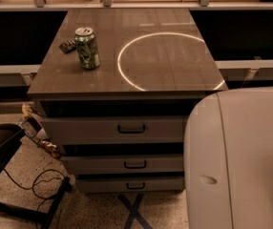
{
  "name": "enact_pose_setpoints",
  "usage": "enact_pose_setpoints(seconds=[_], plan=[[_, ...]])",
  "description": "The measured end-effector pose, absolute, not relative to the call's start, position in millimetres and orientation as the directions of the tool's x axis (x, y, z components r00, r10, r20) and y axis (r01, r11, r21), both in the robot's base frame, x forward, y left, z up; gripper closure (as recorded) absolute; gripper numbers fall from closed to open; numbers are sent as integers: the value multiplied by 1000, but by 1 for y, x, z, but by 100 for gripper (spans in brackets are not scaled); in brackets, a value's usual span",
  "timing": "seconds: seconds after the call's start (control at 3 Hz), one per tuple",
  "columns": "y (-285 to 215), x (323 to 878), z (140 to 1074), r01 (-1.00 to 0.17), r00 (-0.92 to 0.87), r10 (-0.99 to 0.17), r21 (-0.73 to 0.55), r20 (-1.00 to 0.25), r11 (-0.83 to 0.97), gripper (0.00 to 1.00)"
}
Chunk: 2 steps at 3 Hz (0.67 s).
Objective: Move paper bowl near green can
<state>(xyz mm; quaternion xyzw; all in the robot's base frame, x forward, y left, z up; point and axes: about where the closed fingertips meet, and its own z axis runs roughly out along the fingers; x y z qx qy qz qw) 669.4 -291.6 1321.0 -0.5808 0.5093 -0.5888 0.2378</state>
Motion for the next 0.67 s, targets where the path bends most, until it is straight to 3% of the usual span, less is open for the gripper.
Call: enact_pose_setpoints(seconds=[0.67], plan=[[-304, 661, 1331, -332, -237, -843, -856, 483, -397, 100]])
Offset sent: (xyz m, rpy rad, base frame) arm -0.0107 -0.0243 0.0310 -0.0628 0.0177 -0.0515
